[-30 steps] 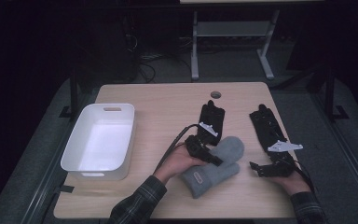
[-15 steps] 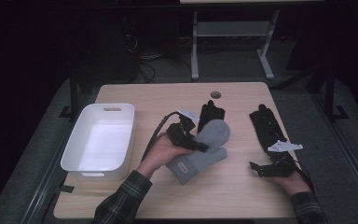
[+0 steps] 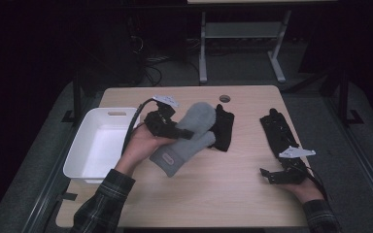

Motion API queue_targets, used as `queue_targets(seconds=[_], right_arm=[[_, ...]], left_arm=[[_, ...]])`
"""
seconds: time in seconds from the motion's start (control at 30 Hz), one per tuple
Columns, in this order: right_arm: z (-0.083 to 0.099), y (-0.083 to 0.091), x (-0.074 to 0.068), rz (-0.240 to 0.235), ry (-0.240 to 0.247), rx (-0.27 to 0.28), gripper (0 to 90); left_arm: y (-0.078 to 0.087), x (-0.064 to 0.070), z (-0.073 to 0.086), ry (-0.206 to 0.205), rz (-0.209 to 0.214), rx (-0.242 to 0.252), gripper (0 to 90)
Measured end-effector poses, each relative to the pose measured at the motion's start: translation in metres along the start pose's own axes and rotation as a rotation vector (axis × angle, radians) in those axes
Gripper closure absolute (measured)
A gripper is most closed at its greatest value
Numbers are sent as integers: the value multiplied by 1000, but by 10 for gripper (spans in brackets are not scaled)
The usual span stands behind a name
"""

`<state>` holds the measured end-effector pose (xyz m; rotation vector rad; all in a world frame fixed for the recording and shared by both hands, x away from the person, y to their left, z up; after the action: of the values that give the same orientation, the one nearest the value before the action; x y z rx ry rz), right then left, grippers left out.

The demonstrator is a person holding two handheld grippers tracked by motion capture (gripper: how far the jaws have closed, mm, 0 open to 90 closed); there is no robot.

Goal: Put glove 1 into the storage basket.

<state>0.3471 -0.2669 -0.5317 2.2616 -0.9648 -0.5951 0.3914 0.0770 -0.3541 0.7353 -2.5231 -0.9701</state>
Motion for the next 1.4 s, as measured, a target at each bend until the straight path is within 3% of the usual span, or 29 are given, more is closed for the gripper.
queue_targets(seconds=[0.37,0.63,1.03,1.23,1.4], right_arm=[[0,0,0,0,0,0,103],[0,0,0,0,1,0,103],[0,0,0,1,-1,0,103],[0,0,0,1,-2,1,104],[0,0,0,3,2,1,104]], left_arm=[[60,-34,-5,39,-95,51,707],[98,-58,7,92,-157,71,706],[149,-94,47,177,-261,80,706],[158,-111,76,235,-295,54,706],[152,-123,101,274,-302,12,706]])
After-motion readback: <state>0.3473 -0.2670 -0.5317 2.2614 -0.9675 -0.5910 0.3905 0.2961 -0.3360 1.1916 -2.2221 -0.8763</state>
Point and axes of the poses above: each handheld gripper's, and its own axes: y roughly backward along the jaws, z roughly out of its underside, x roughly to its right, the point moved 7 cm from there along -y, roughly forward along the jaws, and after that the axes turned 11 degrees about -z, right-handed, at the moved point
